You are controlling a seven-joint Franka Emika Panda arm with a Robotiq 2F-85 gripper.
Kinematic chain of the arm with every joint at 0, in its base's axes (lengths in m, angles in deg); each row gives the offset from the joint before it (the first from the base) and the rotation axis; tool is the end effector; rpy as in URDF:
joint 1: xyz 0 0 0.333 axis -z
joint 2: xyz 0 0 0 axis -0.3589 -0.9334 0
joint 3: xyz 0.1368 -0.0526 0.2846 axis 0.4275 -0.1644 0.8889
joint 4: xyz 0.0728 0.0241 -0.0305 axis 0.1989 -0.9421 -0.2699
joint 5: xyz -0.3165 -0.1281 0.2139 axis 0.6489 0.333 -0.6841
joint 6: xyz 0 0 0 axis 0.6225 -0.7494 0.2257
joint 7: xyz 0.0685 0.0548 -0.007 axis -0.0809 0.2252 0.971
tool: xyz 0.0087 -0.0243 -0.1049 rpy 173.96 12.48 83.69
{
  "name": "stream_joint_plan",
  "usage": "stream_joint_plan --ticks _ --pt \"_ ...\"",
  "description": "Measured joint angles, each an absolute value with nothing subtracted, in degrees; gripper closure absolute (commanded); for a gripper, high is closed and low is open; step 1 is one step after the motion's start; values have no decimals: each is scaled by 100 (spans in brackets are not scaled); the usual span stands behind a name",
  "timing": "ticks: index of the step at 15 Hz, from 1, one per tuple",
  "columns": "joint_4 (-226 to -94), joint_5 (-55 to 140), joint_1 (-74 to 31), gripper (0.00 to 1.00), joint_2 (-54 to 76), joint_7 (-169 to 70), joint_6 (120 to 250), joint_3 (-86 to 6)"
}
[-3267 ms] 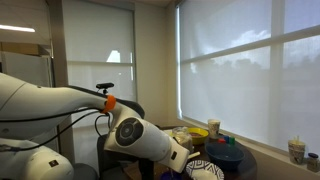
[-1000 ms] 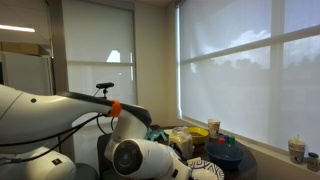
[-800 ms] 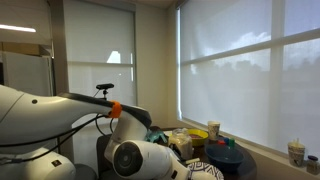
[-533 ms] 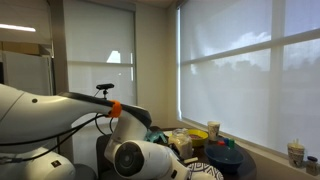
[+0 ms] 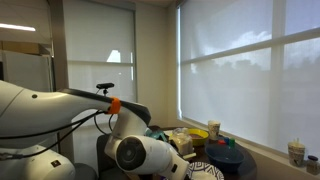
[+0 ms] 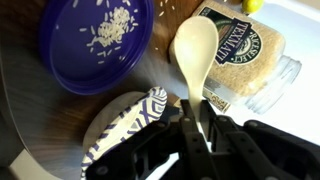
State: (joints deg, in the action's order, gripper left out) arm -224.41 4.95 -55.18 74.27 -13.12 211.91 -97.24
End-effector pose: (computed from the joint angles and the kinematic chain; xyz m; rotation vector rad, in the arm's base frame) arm 0.3691 -0.1901 0.3779 -2.1660 0.5503 -0.8873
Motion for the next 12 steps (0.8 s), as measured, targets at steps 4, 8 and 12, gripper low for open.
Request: stream_joint_plan --ticks 4,8,12 --pt "-22447 663 -5119 97 7186 -1562 20904 -9184" --pt "-22465 1353 -4068 97 6766 -2290 20029 -8284" --pt "-22464 1635 -3128 97 6568 -2766 19306 -7269"
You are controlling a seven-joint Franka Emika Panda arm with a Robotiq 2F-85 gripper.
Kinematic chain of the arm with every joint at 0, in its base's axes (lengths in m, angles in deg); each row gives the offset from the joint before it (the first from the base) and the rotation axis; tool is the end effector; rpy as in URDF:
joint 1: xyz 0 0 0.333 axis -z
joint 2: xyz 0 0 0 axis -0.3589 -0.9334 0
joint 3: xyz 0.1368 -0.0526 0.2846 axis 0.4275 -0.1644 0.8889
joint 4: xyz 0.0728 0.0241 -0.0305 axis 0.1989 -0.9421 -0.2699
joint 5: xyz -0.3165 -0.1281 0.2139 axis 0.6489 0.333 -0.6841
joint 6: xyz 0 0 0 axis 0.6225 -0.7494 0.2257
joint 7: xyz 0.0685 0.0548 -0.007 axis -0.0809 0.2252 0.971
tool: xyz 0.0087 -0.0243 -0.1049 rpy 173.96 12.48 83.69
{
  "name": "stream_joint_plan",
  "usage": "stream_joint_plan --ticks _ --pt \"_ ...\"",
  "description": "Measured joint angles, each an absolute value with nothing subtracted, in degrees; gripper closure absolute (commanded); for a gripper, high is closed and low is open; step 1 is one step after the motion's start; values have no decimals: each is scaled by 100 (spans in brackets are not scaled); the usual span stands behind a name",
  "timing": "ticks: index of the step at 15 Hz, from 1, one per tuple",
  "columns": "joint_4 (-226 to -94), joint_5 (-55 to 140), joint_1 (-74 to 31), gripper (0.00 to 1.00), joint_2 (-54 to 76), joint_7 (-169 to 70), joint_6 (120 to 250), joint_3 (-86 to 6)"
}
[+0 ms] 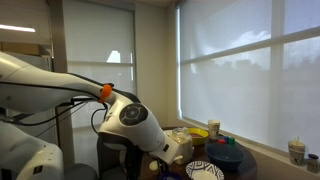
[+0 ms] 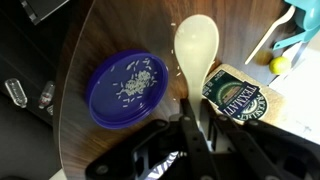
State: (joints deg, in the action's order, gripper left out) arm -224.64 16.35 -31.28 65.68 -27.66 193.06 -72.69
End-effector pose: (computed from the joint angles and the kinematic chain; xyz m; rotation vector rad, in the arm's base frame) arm 0.3515 -0.1616 0.4078 -2.4769 0.5035 -0.6021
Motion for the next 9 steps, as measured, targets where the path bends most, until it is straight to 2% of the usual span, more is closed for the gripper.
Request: stream_joint_plan --ticks 9 --pt "-22450 2007 -1931 97 6503 -3568 18230 -5454"
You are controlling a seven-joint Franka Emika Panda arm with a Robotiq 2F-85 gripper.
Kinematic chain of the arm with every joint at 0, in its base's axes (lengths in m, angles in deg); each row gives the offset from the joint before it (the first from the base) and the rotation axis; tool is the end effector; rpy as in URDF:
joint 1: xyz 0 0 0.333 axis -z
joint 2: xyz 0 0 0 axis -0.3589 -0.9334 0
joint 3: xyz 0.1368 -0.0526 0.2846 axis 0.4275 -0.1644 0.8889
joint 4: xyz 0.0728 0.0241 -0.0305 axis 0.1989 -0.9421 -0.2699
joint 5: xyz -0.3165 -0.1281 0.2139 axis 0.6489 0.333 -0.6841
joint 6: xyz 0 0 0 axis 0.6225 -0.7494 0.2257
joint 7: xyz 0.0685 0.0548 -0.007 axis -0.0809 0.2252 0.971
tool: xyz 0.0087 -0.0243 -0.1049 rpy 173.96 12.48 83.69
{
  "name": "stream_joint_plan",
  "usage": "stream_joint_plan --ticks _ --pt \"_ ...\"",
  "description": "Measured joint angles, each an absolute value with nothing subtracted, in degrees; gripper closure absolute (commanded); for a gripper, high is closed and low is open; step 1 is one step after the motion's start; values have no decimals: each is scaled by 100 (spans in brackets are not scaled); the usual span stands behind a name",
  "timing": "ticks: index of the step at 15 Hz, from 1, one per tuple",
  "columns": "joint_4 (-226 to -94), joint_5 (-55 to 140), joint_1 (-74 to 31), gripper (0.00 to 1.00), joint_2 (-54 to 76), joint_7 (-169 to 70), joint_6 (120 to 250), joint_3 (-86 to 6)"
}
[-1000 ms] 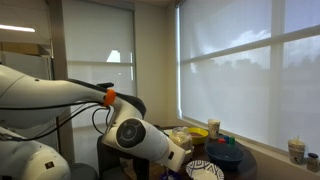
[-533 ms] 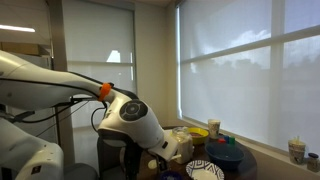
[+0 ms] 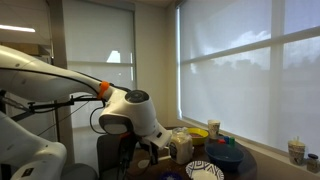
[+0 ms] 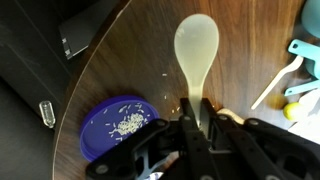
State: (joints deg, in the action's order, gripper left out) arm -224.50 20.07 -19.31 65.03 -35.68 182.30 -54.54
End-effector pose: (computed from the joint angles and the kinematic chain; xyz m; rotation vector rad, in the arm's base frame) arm 0.3480 -0.1135 0.4206 -2.6572 0.4714 -0.3821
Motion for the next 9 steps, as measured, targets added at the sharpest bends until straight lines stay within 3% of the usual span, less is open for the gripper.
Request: stream_joint_plan --ticks 9 --pt "-22448 2389 -1696 97 6044 -4646 18520 -4307"
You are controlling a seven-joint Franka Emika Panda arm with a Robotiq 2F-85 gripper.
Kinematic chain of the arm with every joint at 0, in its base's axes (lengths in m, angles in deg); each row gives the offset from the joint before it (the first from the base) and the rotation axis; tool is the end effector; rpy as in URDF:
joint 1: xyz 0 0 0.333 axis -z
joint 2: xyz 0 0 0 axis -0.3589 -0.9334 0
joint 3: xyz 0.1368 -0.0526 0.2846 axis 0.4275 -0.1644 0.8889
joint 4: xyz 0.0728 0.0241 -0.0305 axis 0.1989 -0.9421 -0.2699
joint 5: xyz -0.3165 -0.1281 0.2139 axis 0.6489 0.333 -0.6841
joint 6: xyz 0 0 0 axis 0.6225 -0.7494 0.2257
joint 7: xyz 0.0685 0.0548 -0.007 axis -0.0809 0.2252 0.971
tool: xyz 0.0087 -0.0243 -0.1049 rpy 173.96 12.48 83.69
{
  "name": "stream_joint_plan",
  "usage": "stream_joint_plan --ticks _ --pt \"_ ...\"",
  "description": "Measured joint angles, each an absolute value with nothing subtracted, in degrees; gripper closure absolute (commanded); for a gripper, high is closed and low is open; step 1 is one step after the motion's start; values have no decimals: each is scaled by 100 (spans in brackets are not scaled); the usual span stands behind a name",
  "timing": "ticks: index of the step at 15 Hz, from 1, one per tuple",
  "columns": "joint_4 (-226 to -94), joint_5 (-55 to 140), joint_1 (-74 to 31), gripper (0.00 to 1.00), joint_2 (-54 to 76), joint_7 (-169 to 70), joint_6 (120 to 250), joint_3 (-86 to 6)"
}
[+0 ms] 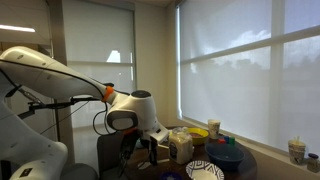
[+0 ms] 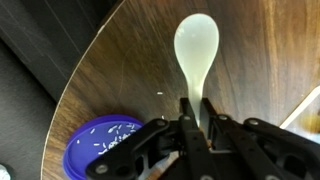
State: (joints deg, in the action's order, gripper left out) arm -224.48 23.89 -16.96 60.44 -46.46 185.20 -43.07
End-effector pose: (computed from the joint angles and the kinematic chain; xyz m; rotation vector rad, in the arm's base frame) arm 0.3690 -0.0654 0.4044 -2.8108 0.5413 -0.2954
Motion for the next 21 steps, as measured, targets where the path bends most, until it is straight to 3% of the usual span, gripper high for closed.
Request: stream_joint_plan --ticks 6,7,9,17,21 --pt "-22455 2778 -1670 97 5584 -5360 19203 -3752" --pt "-22454 2786 -1670 62 5517 -5484 19362 -3683" --pt "-22448 2786 -1671 56 5433 -5679 19627 -3604" --pt "-21817 3050 -1502 0 5558 -6095 19160 -3578" --pt "-21264 3396 -1354 0 5952 -6092 17989 -3604"
